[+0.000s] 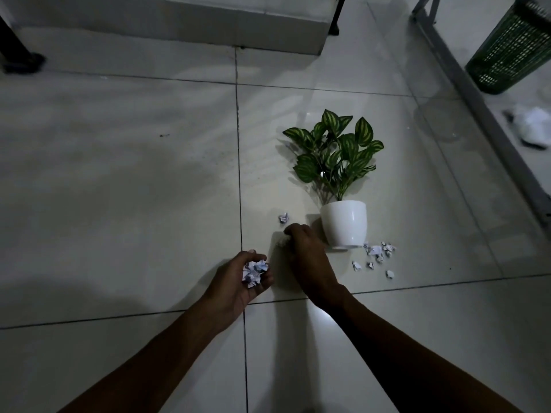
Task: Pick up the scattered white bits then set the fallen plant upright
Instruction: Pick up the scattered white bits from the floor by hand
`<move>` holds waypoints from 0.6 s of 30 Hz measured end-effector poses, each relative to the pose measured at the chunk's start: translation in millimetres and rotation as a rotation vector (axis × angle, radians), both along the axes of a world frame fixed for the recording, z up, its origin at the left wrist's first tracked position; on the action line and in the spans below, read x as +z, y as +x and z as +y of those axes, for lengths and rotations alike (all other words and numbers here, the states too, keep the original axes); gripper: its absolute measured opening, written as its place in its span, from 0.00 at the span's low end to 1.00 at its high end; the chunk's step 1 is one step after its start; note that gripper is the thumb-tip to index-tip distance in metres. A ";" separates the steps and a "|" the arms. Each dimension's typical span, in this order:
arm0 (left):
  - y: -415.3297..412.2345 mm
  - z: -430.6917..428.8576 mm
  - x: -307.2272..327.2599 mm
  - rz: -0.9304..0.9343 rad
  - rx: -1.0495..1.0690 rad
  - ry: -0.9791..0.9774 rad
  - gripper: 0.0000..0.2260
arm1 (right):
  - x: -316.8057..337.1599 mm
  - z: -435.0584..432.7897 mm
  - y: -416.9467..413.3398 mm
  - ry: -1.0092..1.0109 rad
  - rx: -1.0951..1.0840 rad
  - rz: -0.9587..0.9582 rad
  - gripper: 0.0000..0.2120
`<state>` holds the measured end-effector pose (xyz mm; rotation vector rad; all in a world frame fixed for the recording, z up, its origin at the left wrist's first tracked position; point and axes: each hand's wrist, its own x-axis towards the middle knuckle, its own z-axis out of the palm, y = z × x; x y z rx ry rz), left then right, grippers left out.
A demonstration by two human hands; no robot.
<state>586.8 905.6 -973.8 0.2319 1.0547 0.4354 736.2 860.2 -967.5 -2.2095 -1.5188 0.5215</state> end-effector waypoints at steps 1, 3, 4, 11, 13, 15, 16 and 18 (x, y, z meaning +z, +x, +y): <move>0.4 -0.5 0.1 0.011 0.009 0.004 0.09 | 1.0 0.5 -3.5 -0.028 0.012 -0.016 0.13; 2.0 -1.4 2.2 0.029 0.026 0.017 0.08 | 0.9 0.7 -11.5 -0.082 0.055 -0.076 0.15; 2.7 -1.5 3.4 0.038 0.029 0.020 0.08 | 0.7 0.2 -14.7 -0.102 0.082 -0.116 0.14; 0.1 0.9 3.1 0.074 0.013 0.040 0.09 | 4.0 -1.5 -10.7 -0.028 0.108 -0.041 0.09; -0.8 2.0 3.5 0.048 0.002 0.042 0.09 | 13.8 4.4 -16.9 0.088 0.005 0.158 0.11; -0.2 3.2 4.6 -0.002 0.014 0.028 0.10 | 24.9 8.1 -28.1 0.131 -0.013 0.295 0.11; -0.2 4.1 5.7 -0.029 0.030 0.018 0.11 | 29.8 8.6 -34.1 0.118 0.028 0.337 0.11; -1.8 6.8 9.0 -0.072 0.044 -0.004 0.12 | 36.6 7.0 -43.4 0.078 0.150 0.334 0.10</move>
